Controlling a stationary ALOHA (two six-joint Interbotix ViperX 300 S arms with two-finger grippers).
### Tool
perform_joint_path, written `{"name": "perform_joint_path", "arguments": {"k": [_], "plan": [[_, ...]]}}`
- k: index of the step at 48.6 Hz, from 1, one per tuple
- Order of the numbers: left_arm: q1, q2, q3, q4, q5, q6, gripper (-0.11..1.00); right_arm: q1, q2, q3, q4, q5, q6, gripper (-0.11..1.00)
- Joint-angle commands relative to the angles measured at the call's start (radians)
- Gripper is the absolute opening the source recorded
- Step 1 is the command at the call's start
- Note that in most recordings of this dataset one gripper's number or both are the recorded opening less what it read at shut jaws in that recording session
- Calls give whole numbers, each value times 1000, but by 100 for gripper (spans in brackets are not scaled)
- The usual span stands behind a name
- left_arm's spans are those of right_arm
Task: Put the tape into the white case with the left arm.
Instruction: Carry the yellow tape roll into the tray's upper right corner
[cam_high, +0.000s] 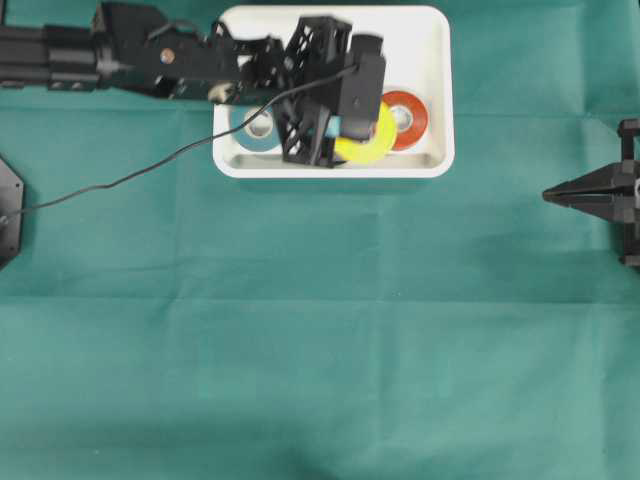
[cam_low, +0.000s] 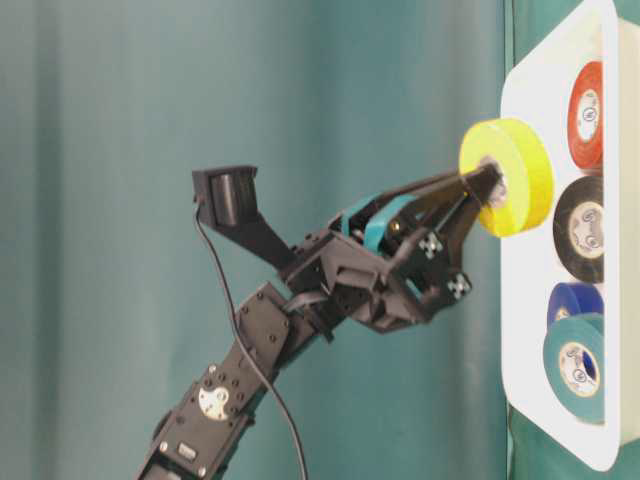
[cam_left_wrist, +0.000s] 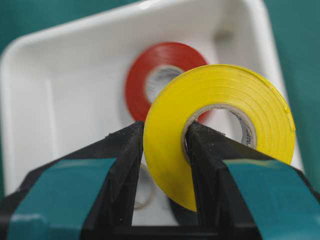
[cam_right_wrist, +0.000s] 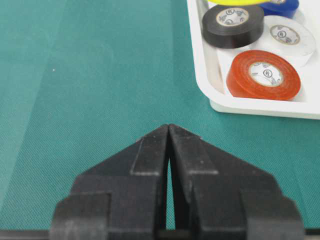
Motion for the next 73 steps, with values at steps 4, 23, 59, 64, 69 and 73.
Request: {"name": "perform_joint_path", "arguments": {"k": [4, 23, 59, 64, 69, 73], "plan": [[46, -2, -58, 2, -11, 6, 26, -2, 8, -11, -2, -9, 2, -9], [103, 26, -84, 0, -11, 5, 26, -3, 8, -11, -2, -9, 0, -9], [100, -28, -20, -3, -8, -8, 92, -2, 8, -11, -2, -9, 0, -9], [91, -69, 31, -5, -8, -9, 93, -2, 8, -11, -2, -9, 0, -10], [72, -126, 94, -5, -12, -14, 92, -2, 8, -11, -2, -9, 0, -9], [60, -167, 140, -5, -20, -20, 92, -3, 8, -11, -2, -9, 0, -10]]}}
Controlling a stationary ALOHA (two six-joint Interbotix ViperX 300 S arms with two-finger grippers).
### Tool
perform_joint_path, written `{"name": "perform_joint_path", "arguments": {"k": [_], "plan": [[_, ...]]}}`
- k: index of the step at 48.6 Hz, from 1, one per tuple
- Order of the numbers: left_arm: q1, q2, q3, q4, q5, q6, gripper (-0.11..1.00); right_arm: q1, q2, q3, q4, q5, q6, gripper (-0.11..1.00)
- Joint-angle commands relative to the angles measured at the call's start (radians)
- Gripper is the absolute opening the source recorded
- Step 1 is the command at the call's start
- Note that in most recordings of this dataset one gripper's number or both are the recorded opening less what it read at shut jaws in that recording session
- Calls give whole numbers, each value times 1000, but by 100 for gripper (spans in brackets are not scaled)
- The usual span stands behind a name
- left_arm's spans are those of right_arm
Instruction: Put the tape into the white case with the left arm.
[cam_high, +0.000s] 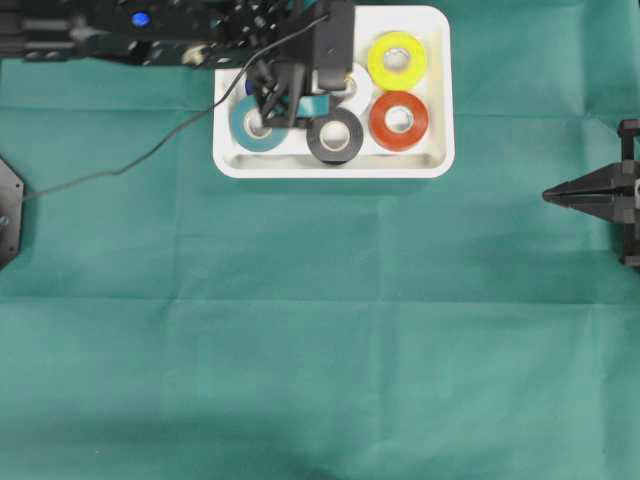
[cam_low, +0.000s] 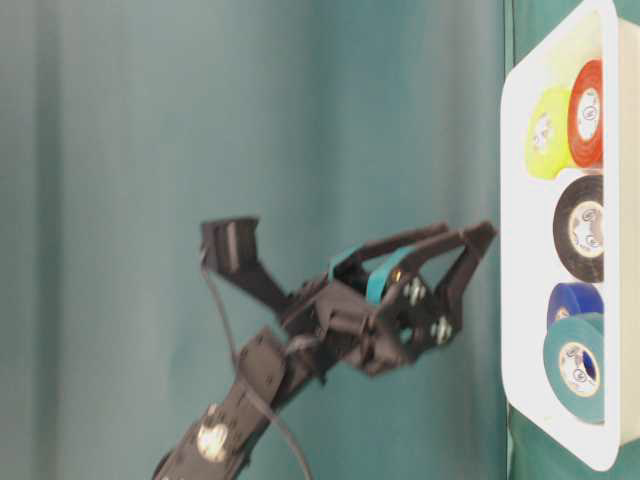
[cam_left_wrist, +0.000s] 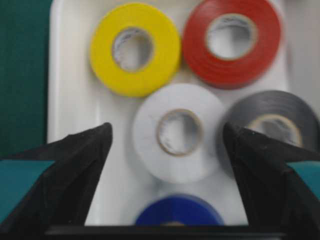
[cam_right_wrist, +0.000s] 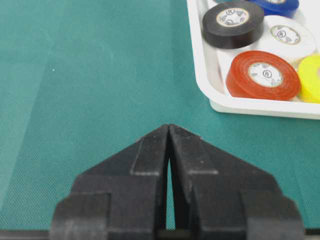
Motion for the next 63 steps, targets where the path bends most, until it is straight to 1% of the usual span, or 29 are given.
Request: {"name": "perform_joint_path", "arguments": {"k": [1, 11, 26, 33, 45, 55, 63], "plan": [[-17, -80, 32, -3, -17, -6, 92, -2, 8, -11, -2, -9, 0, -9], [-55, -189, 150, -5, -46, -38, 92, -2, 6, -11, -2, -8, 0, -9], [-71, -348, 314, -5, -51, -97, 92, -2, 8, -11, -2, -9, 0, -9], [-91, -422, 379, -5, -51, -138, 92, -3, 6, -11, -2, -9, 0, -9], [-133, -505, 468, -5, -63, -212, 92, -2, 8, -11, -2, -9, 0, -10], [-169, -607, 548, -6, -92, -298, 92, -2, 6, -11, -2, -9, 0, -9], [-192, -693, 614, -5, -115, -330, 92, -2, 6, -11, -2, -9, 0, -9]]}}
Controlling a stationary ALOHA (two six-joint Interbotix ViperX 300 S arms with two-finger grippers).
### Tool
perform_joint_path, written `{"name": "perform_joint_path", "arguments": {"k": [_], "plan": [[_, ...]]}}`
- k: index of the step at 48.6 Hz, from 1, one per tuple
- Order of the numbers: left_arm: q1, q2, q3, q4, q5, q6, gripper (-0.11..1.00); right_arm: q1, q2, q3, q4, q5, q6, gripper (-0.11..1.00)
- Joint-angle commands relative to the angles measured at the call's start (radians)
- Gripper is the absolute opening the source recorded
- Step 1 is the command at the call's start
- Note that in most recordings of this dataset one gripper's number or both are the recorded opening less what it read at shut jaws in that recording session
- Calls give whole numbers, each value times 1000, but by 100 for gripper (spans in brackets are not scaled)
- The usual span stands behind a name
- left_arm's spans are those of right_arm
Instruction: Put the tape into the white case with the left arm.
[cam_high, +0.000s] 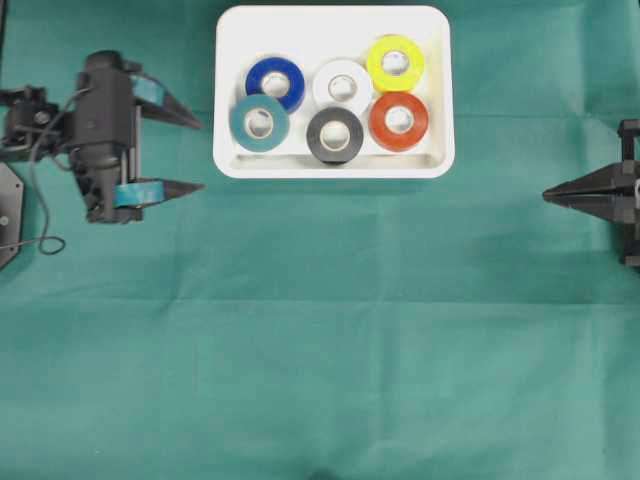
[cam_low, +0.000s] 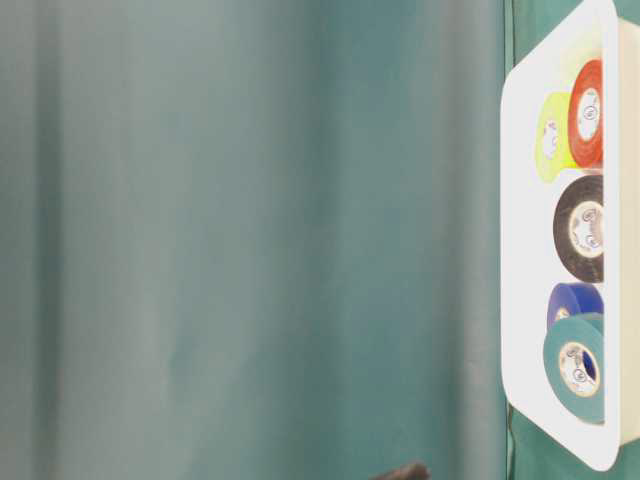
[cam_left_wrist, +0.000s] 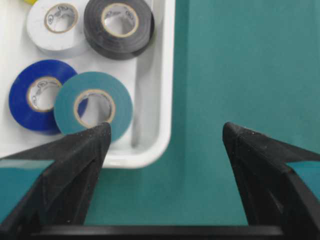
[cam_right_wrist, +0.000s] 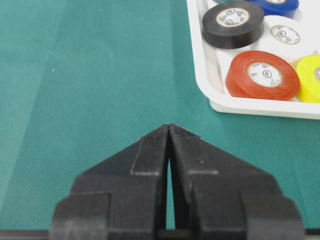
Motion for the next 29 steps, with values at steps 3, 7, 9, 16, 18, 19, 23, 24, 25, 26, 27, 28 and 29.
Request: {"name": "perform_joint_path", "arguments": {"k": [3, 7, 9, 16, 18, 19, 23, 24, 25, 26, 27, 28, 29], "plan": [[-25, -75, 35, -3, -20, -5, 92, -2, 6, -11, -2, -9, 0, -9], [-43, -114, 66, -3, -31, -6, 92, -2, 6, -11, -2, -8, 0, -9], [-51, -132, 83, -3, -46, -8, 92, -2, 6, -11, 0, -9, 0, -9], [-74, -173, 127, -3, -80, -28, 92, -6, 8, -11, -2, -8, 0, -10], [-77, -184, 138, -3, -83, -34, 92, -9, 8, -11, -2, -9, 0, -9], [-80, -190, 143, -3, -83, -35, 92, -11, 6, -11, -2, -9, 0, -9], [-89, -216, 160, -3, -83, -38, 92, -14, 6, -11, -2, -9, 0, -9], [-91, -225, 166, -3, -83, -38, 92, -15, 8, -11, -2, -9, 0, -9], [-94, -233, 170, -3, -83, -38, 92, -17, 8, -11, -2, -8, 0, -9], [-97, -241, 173, -3, -83, -38, 92, -17, 8, -11, -2, -9, 0, -9], [-98, -247, 178, -3, -83, -38, 92, -17, 6, -11, -2, -9, 0, -9], [-100, -256, 181, -3, -84, -38, 92, -17, 6, -11, 0, -9, 0, -9], [-103, -265, 186, -3, -84, -38, 92, -17, 6, -11, -2, -9, 0, -9]]}}
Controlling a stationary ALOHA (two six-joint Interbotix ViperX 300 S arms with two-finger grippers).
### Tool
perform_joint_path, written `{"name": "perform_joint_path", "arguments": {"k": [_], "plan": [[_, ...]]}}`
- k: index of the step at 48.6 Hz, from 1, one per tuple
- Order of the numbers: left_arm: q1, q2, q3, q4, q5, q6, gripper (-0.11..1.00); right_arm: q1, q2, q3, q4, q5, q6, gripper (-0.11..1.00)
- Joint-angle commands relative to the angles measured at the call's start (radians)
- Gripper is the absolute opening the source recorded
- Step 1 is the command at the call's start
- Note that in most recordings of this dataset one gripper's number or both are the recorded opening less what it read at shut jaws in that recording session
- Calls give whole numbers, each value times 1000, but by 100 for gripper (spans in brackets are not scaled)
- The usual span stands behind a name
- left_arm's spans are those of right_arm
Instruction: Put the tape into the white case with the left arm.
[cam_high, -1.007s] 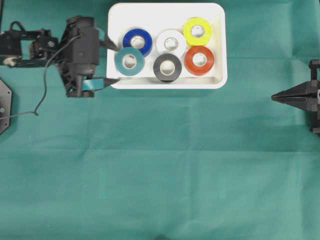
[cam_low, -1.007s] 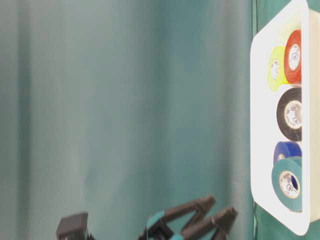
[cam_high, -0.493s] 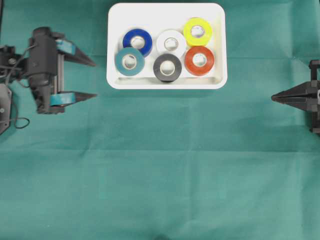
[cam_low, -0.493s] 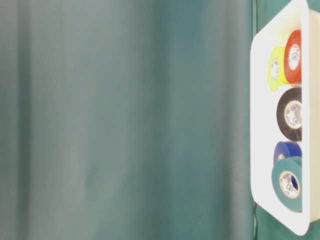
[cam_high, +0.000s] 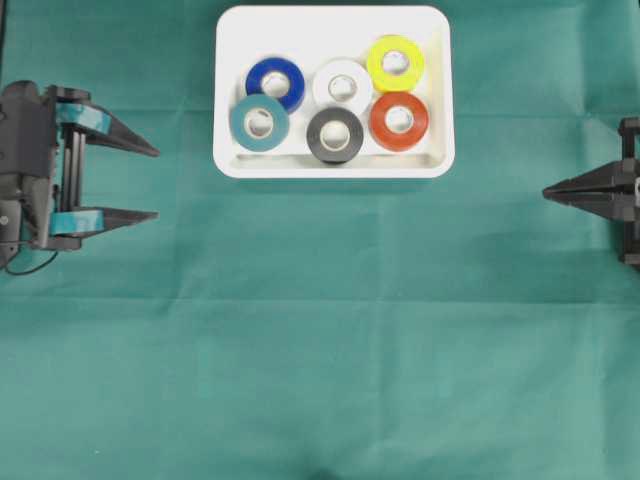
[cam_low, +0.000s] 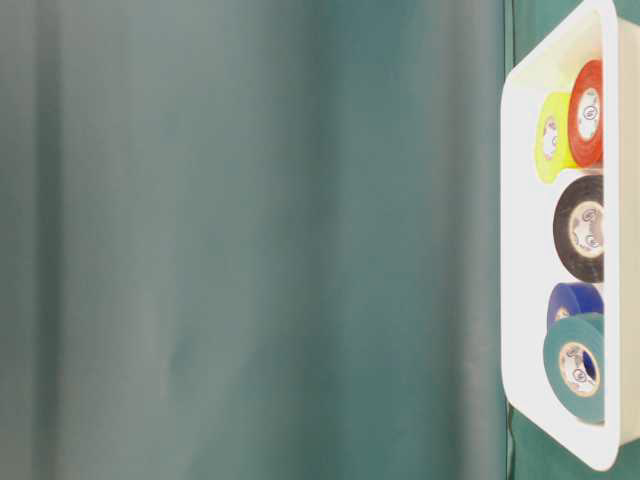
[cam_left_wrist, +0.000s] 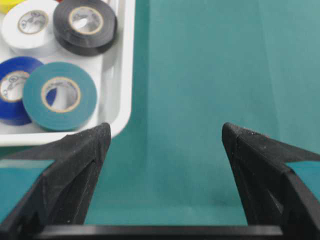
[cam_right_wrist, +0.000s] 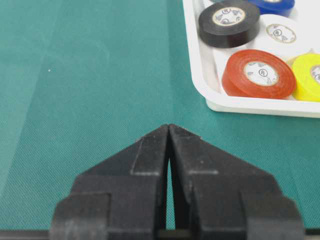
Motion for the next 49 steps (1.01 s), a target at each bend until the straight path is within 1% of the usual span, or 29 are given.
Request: {"name": "perform_joint_path", "arguments": {"k": [1, 9, 25, 40, 49], "plan": [[-12, -32, 6, -3, -11, -2, 92, -5, 6, -11, -2, -9, 0, -9], [-20, -118, 58, -2, -38, -2, 92, -5, 8, -11, -2, -9, 2, -9], [-21, -259, 143, -3, -49, -2, 92, -6, 6, -11, 0, -8, 2, -9], [-21, -324, 213, -3, -87, -2, 92, -9, 6, -12, -2, -8, 2, -10], [-21, -353, 236, -3, -104, -3, 92, -9, 6, -11, -2, -8, 2, -9]]}}
